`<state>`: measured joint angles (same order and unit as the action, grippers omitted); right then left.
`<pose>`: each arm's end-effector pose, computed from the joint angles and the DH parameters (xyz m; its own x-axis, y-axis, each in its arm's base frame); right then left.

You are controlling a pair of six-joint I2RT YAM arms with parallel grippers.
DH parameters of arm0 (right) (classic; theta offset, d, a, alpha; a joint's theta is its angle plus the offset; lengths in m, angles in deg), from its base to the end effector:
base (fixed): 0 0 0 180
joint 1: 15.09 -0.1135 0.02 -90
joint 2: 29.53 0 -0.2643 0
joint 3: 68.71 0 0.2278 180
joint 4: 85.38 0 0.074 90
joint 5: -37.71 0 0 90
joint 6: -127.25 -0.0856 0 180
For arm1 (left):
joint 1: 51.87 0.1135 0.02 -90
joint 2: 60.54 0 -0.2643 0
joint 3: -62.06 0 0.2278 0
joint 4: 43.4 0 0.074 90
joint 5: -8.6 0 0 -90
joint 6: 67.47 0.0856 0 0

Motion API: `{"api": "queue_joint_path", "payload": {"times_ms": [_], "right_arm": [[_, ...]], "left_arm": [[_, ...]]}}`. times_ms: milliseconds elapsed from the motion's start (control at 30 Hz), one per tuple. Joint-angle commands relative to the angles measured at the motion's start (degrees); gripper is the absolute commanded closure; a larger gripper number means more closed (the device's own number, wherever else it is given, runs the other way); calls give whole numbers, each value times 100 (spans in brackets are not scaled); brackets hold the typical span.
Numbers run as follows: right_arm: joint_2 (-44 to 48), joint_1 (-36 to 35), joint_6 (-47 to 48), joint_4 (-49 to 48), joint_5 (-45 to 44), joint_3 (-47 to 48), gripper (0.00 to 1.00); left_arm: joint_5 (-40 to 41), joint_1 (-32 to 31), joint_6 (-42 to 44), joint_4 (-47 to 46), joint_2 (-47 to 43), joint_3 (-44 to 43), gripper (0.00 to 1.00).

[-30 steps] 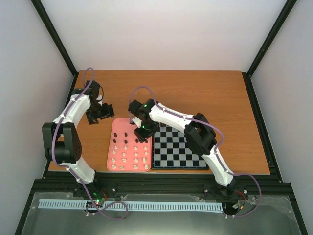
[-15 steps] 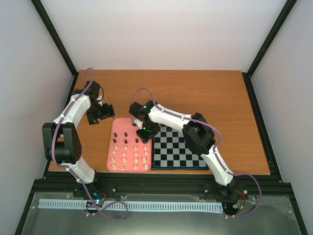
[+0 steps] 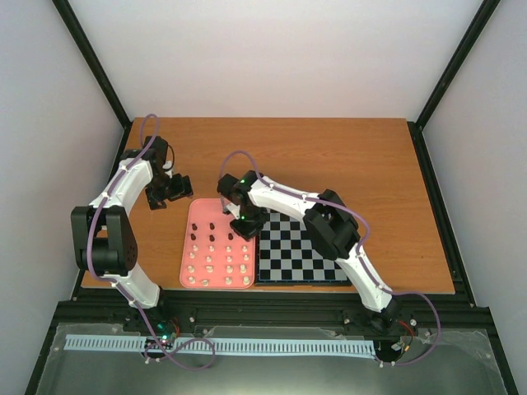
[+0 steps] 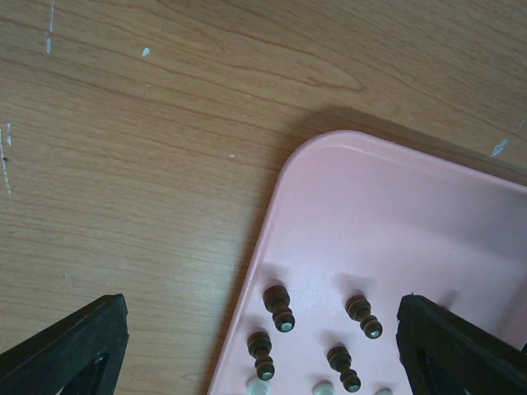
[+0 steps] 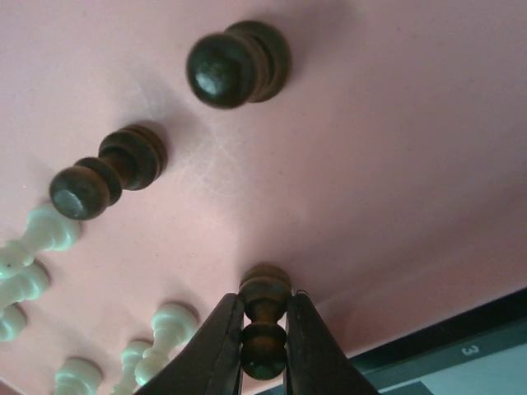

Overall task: Set up the chess pieces on the board
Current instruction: Pick up the chess piece from the storage box, then place the chess piece on the chessboard.

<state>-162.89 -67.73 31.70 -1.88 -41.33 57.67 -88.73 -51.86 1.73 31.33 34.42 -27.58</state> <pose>0.2457 0.3487 0.1199 -0.6793 -0.7333 0.0267 -0.7170 0.6711 0.1884 0.2971 -0.0109 0.1992 -0.9285 -0.3524 -0.1169 -0.3293 0.9271 -0.1788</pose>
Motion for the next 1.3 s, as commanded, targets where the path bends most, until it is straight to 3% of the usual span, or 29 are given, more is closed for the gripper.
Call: {"api": "queue_joint_path", "payload": {"times_ms": [0, 367, 833, 1267], "right_arm": [[-38, -27, 41, 128, -164, 221, 94], [617, 175, -27, 387, -456, 275, 97], [2564, 1565, -431, -248, -649, -2407, 97], [2785, 2693, -318, -763, -1129, -3206, 97]], "left_arm": [[-67, -1, 29, -92, -90, -29, 0], [-27, -1, 45, -28, -72, -109, 0], [-68, 0, 33, -82, -46, -47, 0], [-49, 7, 51, -53, -28, -56, 0]]}}
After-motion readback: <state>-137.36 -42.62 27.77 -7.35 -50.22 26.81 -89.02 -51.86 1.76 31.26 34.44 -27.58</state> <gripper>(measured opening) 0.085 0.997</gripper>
